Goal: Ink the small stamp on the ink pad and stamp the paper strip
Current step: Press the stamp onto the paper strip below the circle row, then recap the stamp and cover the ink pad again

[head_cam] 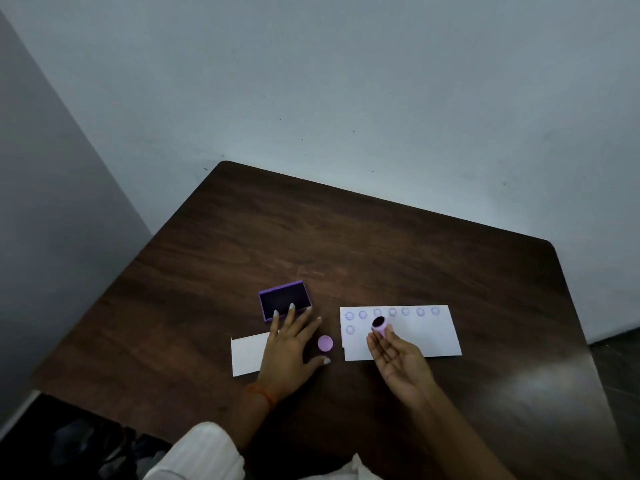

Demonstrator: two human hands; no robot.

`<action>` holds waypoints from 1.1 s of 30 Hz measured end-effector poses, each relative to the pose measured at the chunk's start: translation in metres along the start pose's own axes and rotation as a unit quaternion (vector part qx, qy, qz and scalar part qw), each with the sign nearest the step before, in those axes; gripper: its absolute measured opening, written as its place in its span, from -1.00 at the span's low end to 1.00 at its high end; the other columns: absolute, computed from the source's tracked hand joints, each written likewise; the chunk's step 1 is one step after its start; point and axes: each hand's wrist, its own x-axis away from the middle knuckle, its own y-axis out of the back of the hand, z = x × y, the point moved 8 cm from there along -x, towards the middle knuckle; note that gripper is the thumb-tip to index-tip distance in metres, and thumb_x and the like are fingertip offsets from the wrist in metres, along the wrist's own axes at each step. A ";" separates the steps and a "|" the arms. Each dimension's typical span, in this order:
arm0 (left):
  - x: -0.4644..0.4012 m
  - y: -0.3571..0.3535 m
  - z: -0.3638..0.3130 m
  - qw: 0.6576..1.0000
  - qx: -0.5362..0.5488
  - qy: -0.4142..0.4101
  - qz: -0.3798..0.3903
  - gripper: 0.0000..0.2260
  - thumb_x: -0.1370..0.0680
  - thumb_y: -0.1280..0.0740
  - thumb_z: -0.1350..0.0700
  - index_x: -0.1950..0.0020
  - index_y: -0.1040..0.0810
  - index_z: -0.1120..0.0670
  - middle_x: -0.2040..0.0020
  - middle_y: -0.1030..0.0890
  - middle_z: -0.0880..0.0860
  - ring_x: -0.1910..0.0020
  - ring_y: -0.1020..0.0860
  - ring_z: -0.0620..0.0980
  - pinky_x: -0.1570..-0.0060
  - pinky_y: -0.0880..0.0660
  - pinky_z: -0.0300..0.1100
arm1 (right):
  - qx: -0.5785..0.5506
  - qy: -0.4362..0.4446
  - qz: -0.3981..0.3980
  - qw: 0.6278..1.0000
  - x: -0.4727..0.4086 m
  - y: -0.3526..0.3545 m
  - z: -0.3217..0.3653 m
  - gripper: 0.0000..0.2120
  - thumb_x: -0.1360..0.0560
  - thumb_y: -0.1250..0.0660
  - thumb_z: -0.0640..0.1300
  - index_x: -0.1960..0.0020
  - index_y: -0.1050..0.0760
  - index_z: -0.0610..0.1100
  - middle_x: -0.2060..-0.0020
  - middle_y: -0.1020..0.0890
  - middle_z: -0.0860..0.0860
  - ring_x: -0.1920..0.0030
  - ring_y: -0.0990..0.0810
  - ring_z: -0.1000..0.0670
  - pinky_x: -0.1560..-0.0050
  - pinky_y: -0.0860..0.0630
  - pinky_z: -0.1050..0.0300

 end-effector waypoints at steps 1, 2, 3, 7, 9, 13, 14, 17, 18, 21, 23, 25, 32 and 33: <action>0.002 0.000 0.000 1.000 -0.008 0.005 -0.004 -0.36 -0.47 -0.30 -0.19 -0.48 -0.15 -0.11 -0.55 -0.09 -0.06 -0.53 0.16 0.00 -0.42 0.37 -0.04 | -0.009 -0.003 -0.001 1.000 0.001 0.002 -0.002 -0.87 -0.49 -0.29 -0.26 0.03 -0.54 -0.31 0.05 -0.63 -0.23 0.00 -0.61 -0.13 -0.10 -0.50 -0.06; 0.003 0.000 0.000 1.000 -0.016 0.009 -0.007 -0.38 -0.47 -0.30 -0.18 -0.47 -0.18 -0.10 -0.55 -0.11 -0.05 -0.54 0.14 0.02 -0.42 0.36 -0.04 | -0.014 -0.003 -0.001 1.000 0.002 0.004 -0.004 -0.87 -0.50 -0.28 -0.26 0.03 -0.54 -0.31 0.05 -0.63 -0.23 0.01 -0.61 -0.13 -0.11 -0.49 -0.05; 0.004 0.000 -0.001 1.000 -0.023 0.012 -0.008 -0.40 -0.47 -0.30 -0.17 -0.46 -0.20 -0.10 -0.55 -0.12 -0.05 -0.55 0.12 0.03 -0.42 0.36 -0.02 | -0.019 -0.003 -0.002 1.000 0.003 0.005 -0.005 -0.87 -0.51 -0.28 -0.26 0.04 -0.54 -0.31 0.06 -0.63 -0.23 0.01 -0.60 -0.13 -0.12 -0.48 -0.05; 0.003 -0.001 -0.004 0.999 -0.016 0.021 -0.019 -0.52 -0.48 -0.31 -0.15 -0.39 -0.35 -0.12 -0.53 -0.19 -0.03 -0.55 0.08 0.06 -0.43 0.33 0.01 | -0.031 0.003 -0.002 1.000 0.005 0.011 -0.005 -0.87 -0.50 -0.29 -0.27 0.02 -0.55 -0.31 0.11 -0.66 -0.22 0.01 -0.61 -0.12 -0.13 -0.48 -0.04; 0.001 0.001 -0.006 0.999 -0.007 0.024 -0.031 -0.59 -0.47 -0.33 -0.11 -0.32 -0.44 -0.12 -0.51 -0.25 -0.01 -0.55 0.05 0.08 -0.44 0.33 0.02 | -0.032 0.006 0.000 0.999 0.006 0.013 -0.004 -0.87 -0.49 -0.29 -0.26 0.02 -0.55 -0.30 0.22 -0.72 -0.21 0.02 -0.61 -0.11 -0.09 -0.53 -0.01; 0.000 0.005 -0.010 0.998 0.010 0.020 -0.057 -0.71 -0.46 -0.38 -0.02 -0.18 -0.56 -0.06 -0.45 -0.36 0.00 -0.54 -0.03 0.08 -0.45 0.32 0.01 | -0.030 0.008 0.005 0.999 0.007 0.017 -0.004 -0.87 -0.50 -0.28 -0.26 0.02 -0.55 -0.30 0.31 -0.73 -0.17 0.05 -0.62 -0.10 0.01 -0.63 0.05; 0.000 0.006 -0.011 0.998 0.020 0.021 -0.059 -0.72 -0.46 -0.39 0.00 -0.17 -0.57 -0.04 -0.45 -0.37 0.00 -0.54 -0.04 0.08 -0.45 0.31 0.00 | -0.030 0.007 0.006 1.000 0.007 0.017 -0.004 -0.86 -0.50 -0.28 -0.26 0.01 -0.55 -0.30 0.31 -0.73 -0.17 0.05 -0.62 -0.10 0.04 -0.65 0.05; 0.001 0.011 -0.011 0.991 0.105 0.041 -0.068 -0.73 -0.45 -0.42 0.08 -0.15 -0.58 0.01 -0.42 -0.40 0.03 -0.51 -0.14 0.06 -0.47 0.02 -0.10 | -0.029 0.010 0.012 0.999 0.007 0.016 -0.005 -0.84 -0.49 -0.29 -0.26 -0.02 -0.54 -0.32 0.30 -0.73 -0.18 0.04 -0.62 -0.10 0.21 -0.69 0.07; 0.002 0.015 -0.012 0.987 0.134 0.050 -0.075 -0.72 -0.45 -0.43 0.10 -0.15 -0.58 0.02 -0.40 -0.42 0.03 -0.47 -0.21 0.05 -0.41 -0.11 -0.16 | -0.022 0.013 0.014 1.000 0.008 0.015 -0.005 -0.84 -0.49 -0.30 -0.27 -0.02 -0.54 -0.32 0.30 -0.73 -0.18 0.04 -0.62 -0.10 0.22 -0.68 0.07; 0.006 0.026 -0.018 0.979 0.177 0.054 -0.082 -0.71 -0.44 -0.44 0.11 -0.15 -0.57 0.00 -0.31 -0.50 -0.01 -0.30 -0.41 -0.03 -0.24 -0.26 -0.29 | 0.053 0.048 0.027 0.997 0.011 0.004 -0.002 -0.84 -0.48 -0.31 -0.27 -0.03 -0.57 -0.29 0.20 -0.73 -0.17 0.06 -0.66 -0.09 0.22 -0.67 0.13; 0.008 0.032 -0.022 0.972 0.211 0.057 -0.082 -0.73 -0.44 -0.44 0.12 -0.13 -0.57 -0.01 -0.20 -0.58 -0.03 -0.18 -0.51 -0.06 -0.16 -0.39 -0.28 | 0.161 0.088 0.027 0.983 0.015 -0.008 0.001 -0.84 -0.47 -0.34 -0.26 -0.03 -0.60 -0.20 0.10 -0.71 -0.12 0.06 -0.69 -0.06 0.16 -0.65 0.15; 0.011 0.040 -0.025 0.964 0.246 0.061 -0.085 -0.75 -0.43 -0.45 0.15 -0.08 -0.58 -0.03 -0.09 -0.64 -0.05 -0.06 -0.57 -0.10 -0.09 -0.50 -0.23 | 0.274 0.147 0.035 0.950 0.023 -0.025 0.005 -0.84 -0.45 -0.37 -0.24 0.01 -0.62 -0.06 0.06 -0.70 -0.04 0.07 -0.70 -0.02 0.16 -0.64 0.21; 0.016 0.055 -0.033 0.941 0.323 0.068 -0.080 -0.74 -0.44 -0.43 0.22 -0.07 -0.60 -0.05 0.02 -0.66 -0.11 0.02 -0.60 -0.21 -0.01 -0.49 -0.43 | 0.523 0.330 0.047 0.784 0.047 -0.068 0.010 -0.80 -0.43 -0.41 -0.15 -0.03 -0.56 0.05 0.05 -0.66 0.05 0.02 -0.64 0.03 -0.05 -0.57 0.17; 0.017 0.057 -0.033 0.937 0.332 0.069 -0.079 -0.75 -0.44 -0.43 0.22 -0.05 -0.60 -0.06 0.04 -0.65 -0.13 0.03 -0.60 -0.25 0.03 -0.48 -0.48 | 0.526 0.336 0.051 0.779 0.049 -0.071 0.009 -0.80 -0.43 -0.41 -0.15 -0.03 -0.56 0.05 0.07 -0.66 0.07 0.02 -0.63 0.05 -0.05 -0.56 0.21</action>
